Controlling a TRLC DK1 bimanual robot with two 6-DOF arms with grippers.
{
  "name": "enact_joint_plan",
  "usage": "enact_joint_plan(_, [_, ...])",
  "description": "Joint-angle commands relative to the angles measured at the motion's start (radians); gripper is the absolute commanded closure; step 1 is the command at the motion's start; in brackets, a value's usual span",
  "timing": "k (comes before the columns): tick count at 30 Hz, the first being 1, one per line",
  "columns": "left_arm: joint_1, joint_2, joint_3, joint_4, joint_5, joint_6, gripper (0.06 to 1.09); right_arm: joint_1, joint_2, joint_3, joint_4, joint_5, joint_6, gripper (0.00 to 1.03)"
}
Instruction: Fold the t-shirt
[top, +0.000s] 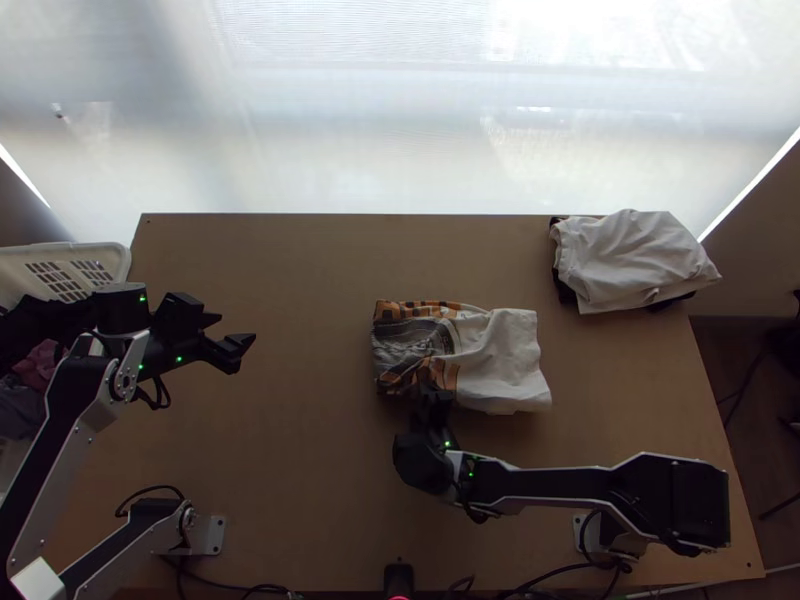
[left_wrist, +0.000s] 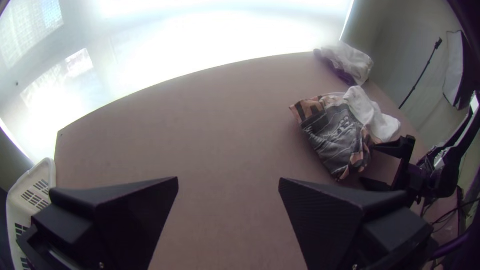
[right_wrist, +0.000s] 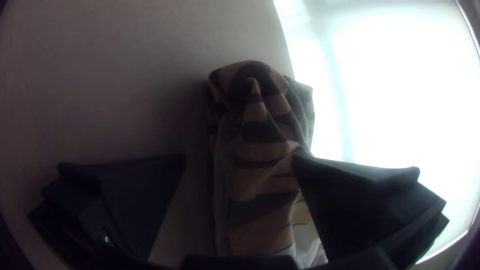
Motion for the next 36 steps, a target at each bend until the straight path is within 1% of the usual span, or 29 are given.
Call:
enact_joint_plan(1, [0.004, -0.026, -0.026, -0.001, 0.005, 0.002, 0.11, 0.017, 0.027, -0.008, 0.031, 0.011, -0.019, 0.05])
enact_joint_plan(12, [0.037, -0.033, -0.035, -0.001, 0.005, 0.035, 0.10, 0.013, 0.096, 0.065, 0.040, -0.013, -0.029, 0.05])
enact_joint_plan(22, [0.049, -0.032, -0.053, 0.002, 0.005, 0.055, 0.11, 0.003, 0.182, 0.086, 0.088, -0.015, -0.084, 0.05])
enact_joint_plan(36, [0.107, -0.043, -0.070, -0.007, 0.022, 0.090, 0.11, -0.105, 0.296, 0.167, 0.111, -0.018, -0.131, 0.05])
